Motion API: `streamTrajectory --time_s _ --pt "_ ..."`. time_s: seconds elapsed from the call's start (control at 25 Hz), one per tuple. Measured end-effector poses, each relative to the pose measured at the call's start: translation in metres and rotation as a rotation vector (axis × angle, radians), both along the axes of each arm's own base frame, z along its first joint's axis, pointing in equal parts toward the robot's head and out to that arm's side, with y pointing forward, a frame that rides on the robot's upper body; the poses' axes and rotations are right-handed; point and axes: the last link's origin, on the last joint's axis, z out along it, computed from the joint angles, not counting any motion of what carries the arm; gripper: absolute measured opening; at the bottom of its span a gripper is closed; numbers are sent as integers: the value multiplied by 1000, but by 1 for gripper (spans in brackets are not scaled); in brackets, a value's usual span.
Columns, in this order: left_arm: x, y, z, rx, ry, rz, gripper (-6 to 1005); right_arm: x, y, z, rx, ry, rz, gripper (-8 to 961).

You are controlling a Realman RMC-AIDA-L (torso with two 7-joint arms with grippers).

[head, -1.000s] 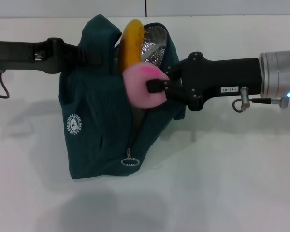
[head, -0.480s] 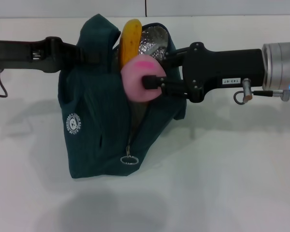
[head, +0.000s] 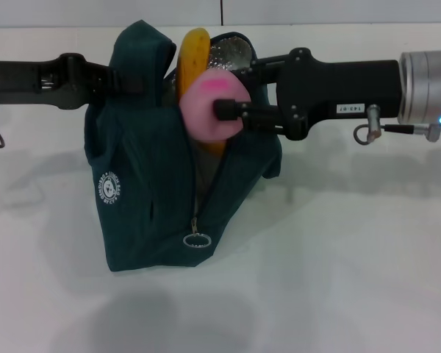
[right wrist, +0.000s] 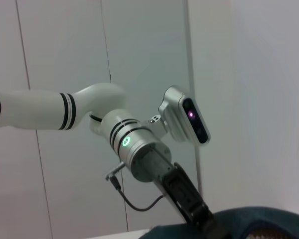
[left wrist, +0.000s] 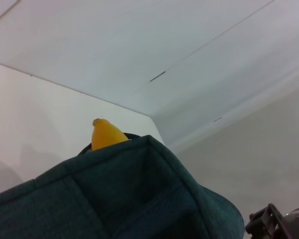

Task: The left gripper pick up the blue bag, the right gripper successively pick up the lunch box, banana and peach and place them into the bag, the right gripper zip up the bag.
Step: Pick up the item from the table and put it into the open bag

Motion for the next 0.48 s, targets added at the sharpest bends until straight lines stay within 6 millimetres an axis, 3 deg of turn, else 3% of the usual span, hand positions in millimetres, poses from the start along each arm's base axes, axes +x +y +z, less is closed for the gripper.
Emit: streamTrajectory --time_s 0.48 --pt "-5 -2 -1 2 -13 7 47 -14 11 5 55 8 21 402"
